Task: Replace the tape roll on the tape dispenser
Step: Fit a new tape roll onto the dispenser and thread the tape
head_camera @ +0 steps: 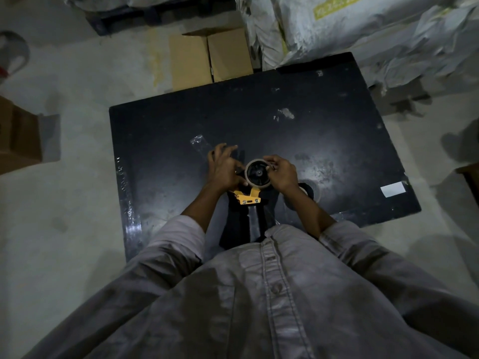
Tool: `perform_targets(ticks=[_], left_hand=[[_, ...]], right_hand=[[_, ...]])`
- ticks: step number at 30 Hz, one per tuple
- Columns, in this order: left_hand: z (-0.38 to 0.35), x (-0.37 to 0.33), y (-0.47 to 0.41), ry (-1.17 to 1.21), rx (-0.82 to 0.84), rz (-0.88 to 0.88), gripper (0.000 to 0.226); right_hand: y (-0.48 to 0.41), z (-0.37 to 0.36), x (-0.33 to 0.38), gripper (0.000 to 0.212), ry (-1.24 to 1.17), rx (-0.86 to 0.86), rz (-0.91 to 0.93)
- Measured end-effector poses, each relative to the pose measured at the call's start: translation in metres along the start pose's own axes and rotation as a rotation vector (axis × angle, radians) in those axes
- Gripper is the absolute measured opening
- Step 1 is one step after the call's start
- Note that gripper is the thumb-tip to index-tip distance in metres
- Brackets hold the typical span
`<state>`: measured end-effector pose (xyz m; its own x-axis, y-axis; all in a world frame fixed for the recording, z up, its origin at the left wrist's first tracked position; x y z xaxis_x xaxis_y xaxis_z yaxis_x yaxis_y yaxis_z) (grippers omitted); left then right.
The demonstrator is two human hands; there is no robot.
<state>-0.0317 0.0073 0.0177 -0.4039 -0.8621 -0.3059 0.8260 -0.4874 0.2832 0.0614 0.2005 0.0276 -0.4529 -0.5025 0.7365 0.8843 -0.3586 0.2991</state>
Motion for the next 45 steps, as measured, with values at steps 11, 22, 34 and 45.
perform_targets(ticks=[11, 22, 34, 45], left_hand=[[-0.008, -0.003, 0.015, -0.037, -0.262, -0.129, 0.012], [-0.009, -0.002, 0.02, 0.027, -0.134, -0.068, 0.035], [-0.03, -0.008, 0.04, 0.057, -0.389, -0.054, 0.023], [-0.034, -0.011, 0.037, 0.148, -0.469, 0.016, 0.012]], right_hand=[[0.002, 0.003, 0.005, 0.041, -0.021, -0.006, 0.037], [0.0, 0.005, 0.012, 0.054, 0.084, 0.124, 0.053], [0.002, 0.01, 0.017, 0.051, 0.059, 0.13, 0.048], [-0.004, 0.01, 0.007, 0.063, 0.127, 0.121, 0.049]])
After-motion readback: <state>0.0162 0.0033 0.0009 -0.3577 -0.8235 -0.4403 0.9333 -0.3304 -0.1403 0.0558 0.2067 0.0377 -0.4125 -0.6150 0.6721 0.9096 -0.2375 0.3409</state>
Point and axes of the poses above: each hand's wrist, its own y-axis away from the middle knuckle, its own z-axis out of the back of the hand, x = y × z, the point moved 4 cm from there along -y, towards the middle knuckle, and after that the axes turned 5 degrees about z, right-handed, at the moved point
